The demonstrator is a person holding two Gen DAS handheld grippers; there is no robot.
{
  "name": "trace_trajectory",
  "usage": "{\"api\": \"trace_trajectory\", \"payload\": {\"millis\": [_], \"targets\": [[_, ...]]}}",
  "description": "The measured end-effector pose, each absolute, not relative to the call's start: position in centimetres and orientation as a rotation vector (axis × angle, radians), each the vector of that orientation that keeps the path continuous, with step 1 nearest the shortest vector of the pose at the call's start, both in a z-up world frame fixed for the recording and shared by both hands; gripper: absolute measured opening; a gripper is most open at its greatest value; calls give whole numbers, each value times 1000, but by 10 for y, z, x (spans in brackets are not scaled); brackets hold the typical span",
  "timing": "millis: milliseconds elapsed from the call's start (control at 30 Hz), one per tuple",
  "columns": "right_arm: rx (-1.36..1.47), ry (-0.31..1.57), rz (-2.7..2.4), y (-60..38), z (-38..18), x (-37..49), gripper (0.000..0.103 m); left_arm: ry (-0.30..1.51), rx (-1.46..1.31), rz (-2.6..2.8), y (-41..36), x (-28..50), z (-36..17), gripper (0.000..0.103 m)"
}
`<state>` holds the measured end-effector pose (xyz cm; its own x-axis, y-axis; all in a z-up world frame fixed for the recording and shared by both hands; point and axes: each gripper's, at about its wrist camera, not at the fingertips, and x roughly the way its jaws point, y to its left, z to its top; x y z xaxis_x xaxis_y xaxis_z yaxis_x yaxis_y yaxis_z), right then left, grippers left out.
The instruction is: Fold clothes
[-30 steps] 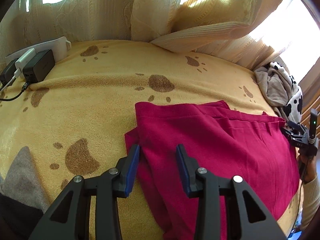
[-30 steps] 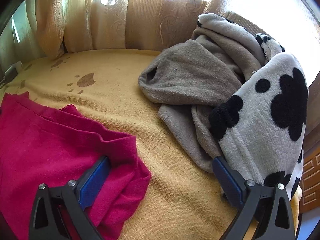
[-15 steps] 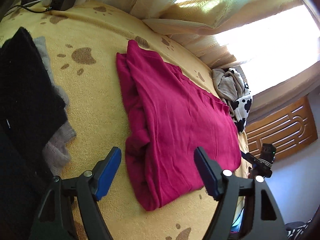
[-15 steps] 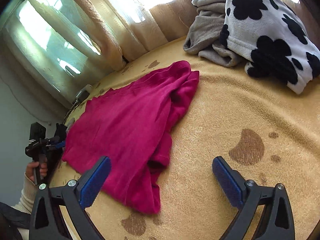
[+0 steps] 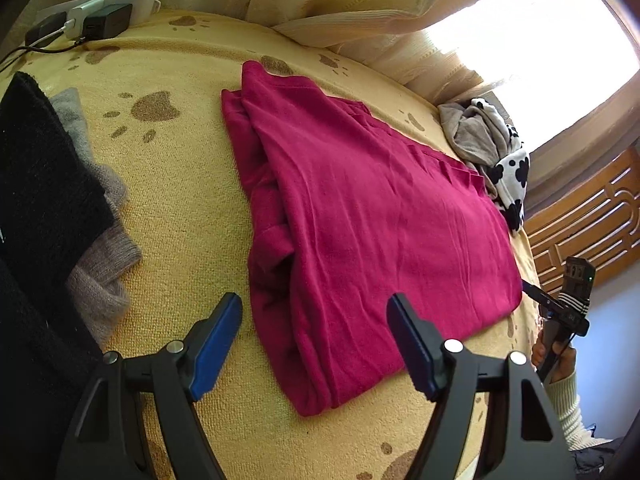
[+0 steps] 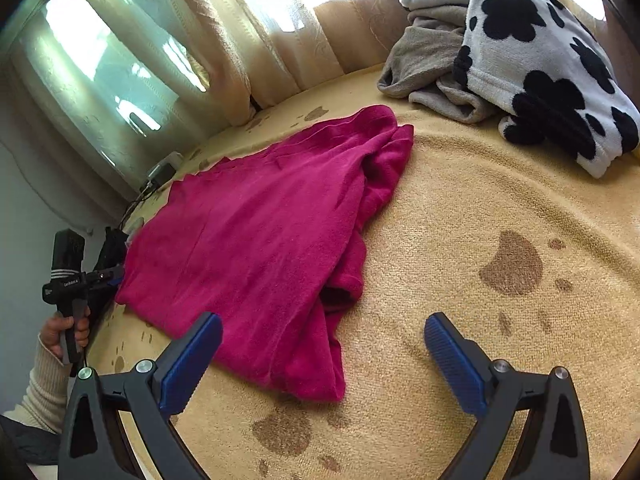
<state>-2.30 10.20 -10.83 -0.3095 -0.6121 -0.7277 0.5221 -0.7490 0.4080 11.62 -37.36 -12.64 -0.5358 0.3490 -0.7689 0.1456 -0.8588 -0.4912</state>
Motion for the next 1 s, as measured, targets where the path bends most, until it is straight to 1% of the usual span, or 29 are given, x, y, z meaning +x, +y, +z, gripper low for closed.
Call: {"api": "trace_trajectory", "payload": {"millis": [167,200,233,267,300,333,400,733,800,933,1000], "targets": [[1204,-5,-2125,91,-109,-18,103,-829,-1418,2493,-376,113,-127,78],[1201,18,-2133,89,-109,-17,99,-812,-1425,2502,-376,113,-127,76],[1198,42,-2141,87,-110,-16,75,-779,-1443,2521,-375,113,-127,58],[1195,65,-2148,85,-110,-16,53,-751,-1465,2538,-375,114,-127,45],[1192,89,-2155,82,-110,-15,35,-745,-1482,2548,-376,115,-129,25],[1189,113,-2163,80,-110,-14,32,-765,-1481,2545,-379,116,-131,22],[1183,151,-2174,77,-110,-13,32,-807,-1466,2530,-384,118,-134,19],[1202,100,-2164,81,-105,-3,32,-889,-1436,2475,-386,128,-133,19],[1215,109,-2156,81,-107,1,32,-893,-1440,2463,-384,132,-132,20],[1222,102,-2162,80,-109,1,32,-876,-1484,2465,-377,133,-135,26],[1216,93,-2169,80,-109,0,32,-878,-1492,2468,-377,133,-135,26]]}}
